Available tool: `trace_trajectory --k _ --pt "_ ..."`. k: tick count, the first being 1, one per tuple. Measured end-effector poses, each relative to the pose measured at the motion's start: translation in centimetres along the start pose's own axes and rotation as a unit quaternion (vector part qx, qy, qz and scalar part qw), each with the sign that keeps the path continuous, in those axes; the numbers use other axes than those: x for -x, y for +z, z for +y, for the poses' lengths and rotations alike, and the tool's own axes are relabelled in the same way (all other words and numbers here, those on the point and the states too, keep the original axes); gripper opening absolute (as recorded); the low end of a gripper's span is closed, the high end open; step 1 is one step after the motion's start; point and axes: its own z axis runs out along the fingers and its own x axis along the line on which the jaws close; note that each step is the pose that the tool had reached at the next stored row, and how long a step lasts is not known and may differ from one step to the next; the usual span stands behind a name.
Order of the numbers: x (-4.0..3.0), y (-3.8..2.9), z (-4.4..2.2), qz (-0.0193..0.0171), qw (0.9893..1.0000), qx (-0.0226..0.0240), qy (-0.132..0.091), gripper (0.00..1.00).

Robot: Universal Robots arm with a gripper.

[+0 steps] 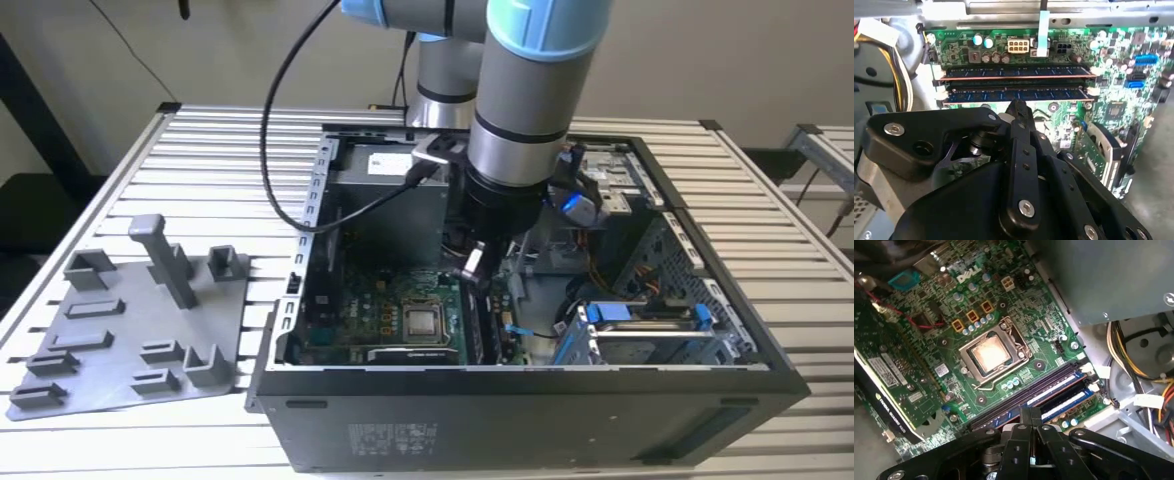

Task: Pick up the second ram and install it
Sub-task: 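Press down the second ram until it locks into place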

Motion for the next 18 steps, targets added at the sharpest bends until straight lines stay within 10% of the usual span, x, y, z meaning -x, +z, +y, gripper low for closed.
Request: trace_trajectory --k 9,18 --pt "0.0 0.32 0.0 -0.0006 0.9967 -0.0008 -0.082 0.11" --pt "0.0 0.51 0.01 -0.0013 0.9866 -0.0017 -0.163 0.11"
